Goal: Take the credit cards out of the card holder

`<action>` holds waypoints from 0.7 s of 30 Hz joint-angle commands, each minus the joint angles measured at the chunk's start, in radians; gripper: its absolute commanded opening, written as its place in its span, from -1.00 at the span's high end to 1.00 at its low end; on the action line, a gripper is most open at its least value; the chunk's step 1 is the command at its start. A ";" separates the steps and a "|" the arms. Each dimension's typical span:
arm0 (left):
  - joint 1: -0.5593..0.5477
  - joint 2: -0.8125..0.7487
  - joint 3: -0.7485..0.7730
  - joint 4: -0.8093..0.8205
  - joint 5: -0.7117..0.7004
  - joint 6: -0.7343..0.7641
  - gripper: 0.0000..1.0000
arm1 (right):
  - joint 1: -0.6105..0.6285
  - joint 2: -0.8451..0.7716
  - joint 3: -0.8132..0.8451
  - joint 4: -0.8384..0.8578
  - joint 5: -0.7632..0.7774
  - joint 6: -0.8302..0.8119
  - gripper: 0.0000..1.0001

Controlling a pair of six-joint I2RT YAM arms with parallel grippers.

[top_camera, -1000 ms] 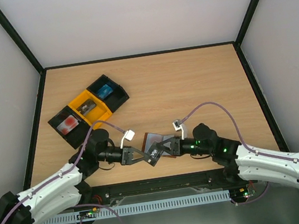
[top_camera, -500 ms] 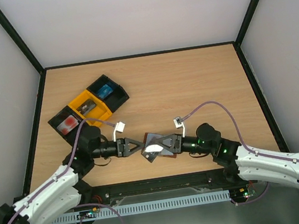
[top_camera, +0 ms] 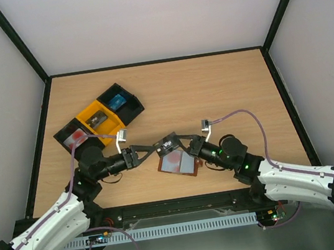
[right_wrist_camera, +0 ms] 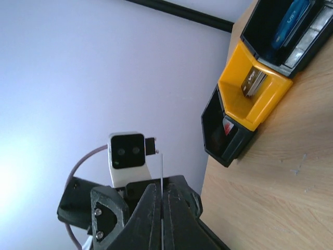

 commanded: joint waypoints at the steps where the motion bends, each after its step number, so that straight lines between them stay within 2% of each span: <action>1: 0.002 0.013 -0.043 0.184 -0.015 -0.129 -0.31 | 0.004 0.044 0.047 0.101 0.088 0.041 0.95; 8: -0.001 0.098 -0.040 0.232 -0.003 -0.128 -0.32 | 0.003 0.132 0.060 0.163 0.121 0.074 0.95; 10: -0.003 0.122 -0.038 0.240 -0.002 -0.131 -0.24 | 0.002 0.155 0.068 0.184 0.117 0.080 0.95; 14: -0.002 0.145 -0.044 0.265 -0.010 -0.157 0.23 | 0.004 0.183 0.094 0.190 0.105 0.074 0.95; 19: -0.001 0.140 -0.043 0.273 -0.015 -0.161 0.92 | 0.003 0.172 0.091 0.149 0.110 0.058 0.95; 21: -0.001 0.136 -0.043 0.271 -0.021 -0.161 0.95 | 0.003 0.168 0.084 0.138 0.110 0.055 0.95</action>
